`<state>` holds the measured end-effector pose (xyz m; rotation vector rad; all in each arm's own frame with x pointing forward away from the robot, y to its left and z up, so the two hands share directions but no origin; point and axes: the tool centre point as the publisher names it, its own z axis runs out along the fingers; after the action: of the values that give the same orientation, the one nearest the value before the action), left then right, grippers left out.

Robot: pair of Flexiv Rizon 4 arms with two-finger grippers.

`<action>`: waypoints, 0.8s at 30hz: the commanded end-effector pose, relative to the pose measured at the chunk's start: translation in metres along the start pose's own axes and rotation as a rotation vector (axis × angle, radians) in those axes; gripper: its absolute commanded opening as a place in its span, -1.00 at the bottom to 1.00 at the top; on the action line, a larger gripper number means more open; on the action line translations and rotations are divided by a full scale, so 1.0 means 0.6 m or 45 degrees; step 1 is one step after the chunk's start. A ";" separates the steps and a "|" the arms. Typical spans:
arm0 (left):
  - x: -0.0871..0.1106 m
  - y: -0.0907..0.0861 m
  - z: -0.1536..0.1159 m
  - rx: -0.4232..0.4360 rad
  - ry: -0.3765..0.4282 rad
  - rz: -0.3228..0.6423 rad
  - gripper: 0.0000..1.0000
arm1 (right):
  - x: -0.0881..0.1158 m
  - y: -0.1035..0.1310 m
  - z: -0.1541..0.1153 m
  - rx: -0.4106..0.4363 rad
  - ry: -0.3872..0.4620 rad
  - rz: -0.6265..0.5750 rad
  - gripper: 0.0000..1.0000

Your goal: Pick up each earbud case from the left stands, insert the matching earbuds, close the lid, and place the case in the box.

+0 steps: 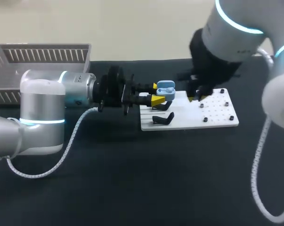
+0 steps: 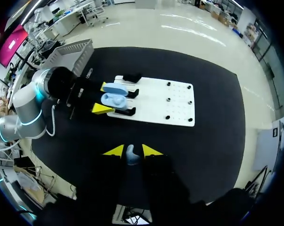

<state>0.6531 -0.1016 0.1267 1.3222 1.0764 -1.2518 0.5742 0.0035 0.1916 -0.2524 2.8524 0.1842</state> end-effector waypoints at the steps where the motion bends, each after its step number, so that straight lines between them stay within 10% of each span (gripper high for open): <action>1: 0.001 -0.001 0.000 -0.005 -0.002 0.004 -1.00 | -0.023 0.033 0.019 0.036 0.014 -0.033 -1.00; 24: 0.001 -0.001 0.000 -0.005 -0.002 0.004 -1.00 | -0.061 0.057 0.031 0.075 0.002 -0.058 -1.00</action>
<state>0.6531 -0.1015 0.1267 1.3222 1.0765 -1.2518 0.6082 0.0464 0.1874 -0.3067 2.8492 0.0894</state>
